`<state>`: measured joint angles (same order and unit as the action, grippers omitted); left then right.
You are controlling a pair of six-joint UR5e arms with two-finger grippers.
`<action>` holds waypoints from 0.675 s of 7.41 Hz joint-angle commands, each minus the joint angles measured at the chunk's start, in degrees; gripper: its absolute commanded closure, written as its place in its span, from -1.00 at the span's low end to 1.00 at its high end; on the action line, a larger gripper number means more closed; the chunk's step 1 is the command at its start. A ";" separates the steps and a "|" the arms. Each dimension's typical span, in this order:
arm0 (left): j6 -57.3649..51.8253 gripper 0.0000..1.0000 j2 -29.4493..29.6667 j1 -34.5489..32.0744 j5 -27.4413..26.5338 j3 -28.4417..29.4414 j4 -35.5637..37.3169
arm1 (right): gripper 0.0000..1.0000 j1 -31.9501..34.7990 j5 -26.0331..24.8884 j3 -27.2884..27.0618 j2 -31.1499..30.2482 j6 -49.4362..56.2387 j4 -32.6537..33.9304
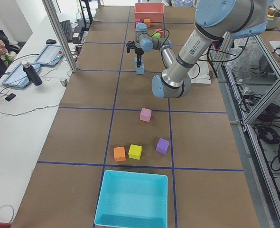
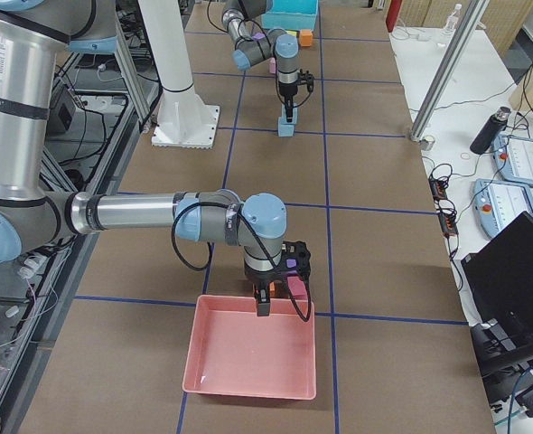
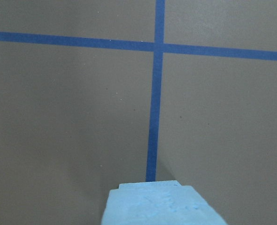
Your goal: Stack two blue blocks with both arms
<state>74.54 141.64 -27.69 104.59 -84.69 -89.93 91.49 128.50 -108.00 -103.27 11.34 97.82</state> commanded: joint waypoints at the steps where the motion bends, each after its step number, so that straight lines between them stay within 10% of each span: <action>1: -0.01 0.50 0.04 0.26 0.00 -0.13 -0.07 | -1.00 0.00 0.00 0.07 0.00 0.00 0.00; 5: -0.01 0.44 0.04 0.79 0.09 -0.22 -0.07 | -1.00 0.00 0.00 0.16 0.00 0.00 0.00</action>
<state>74.53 141.68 -26.99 104.61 -84.89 -89.96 91.50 128.50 -107.82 -103.27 11.34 97.82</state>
